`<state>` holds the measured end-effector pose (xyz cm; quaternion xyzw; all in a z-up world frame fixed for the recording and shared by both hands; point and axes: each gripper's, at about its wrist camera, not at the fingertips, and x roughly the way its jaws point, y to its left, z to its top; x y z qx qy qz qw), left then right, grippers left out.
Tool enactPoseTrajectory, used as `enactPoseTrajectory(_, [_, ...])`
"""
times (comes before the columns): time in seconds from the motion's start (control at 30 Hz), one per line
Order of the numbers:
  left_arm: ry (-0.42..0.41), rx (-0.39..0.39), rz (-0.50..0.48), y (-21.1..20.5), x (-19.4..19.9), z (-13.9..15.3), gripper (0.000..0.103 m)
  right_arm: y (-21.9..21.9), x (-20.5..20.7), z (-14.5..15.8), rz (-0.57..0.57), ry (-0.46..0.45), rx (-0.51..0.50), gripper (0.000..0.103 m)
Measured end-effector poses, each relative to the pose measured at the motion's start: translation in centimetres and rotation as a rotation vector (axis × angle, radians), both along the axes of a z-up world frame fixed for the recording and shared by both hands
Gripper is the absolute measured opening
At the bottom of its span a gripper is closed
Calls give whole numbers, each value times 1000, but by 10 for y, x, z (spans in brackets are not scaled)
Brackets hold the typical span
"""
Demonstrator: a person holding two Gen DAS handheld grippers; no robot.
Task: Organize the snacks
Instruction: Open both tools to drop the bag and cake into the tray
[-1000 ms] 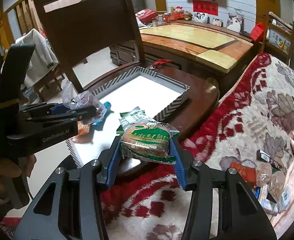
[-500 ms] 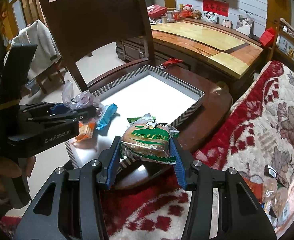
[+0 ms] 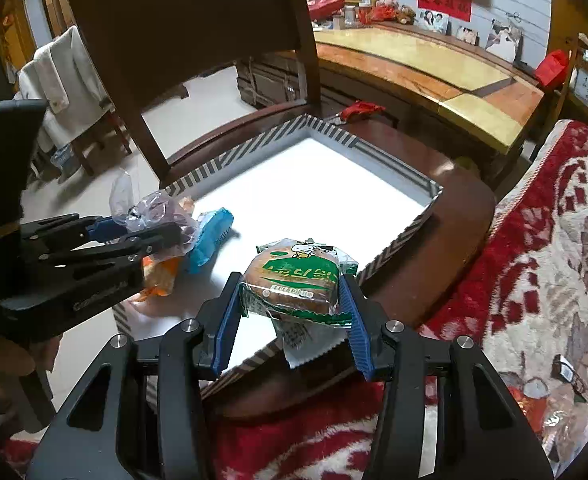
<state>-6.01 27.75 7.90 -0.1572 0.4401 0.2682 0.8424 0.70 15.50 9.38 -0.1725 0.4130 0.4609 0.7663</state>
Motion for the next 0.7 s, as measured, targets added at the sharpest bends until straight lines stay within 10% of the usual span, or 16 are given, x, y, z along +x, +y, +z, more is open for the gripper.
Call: enactPoseTrajectory(0.7, [19,33,39,13,11,-11,43,50,19,-31,58,38,-21,48])
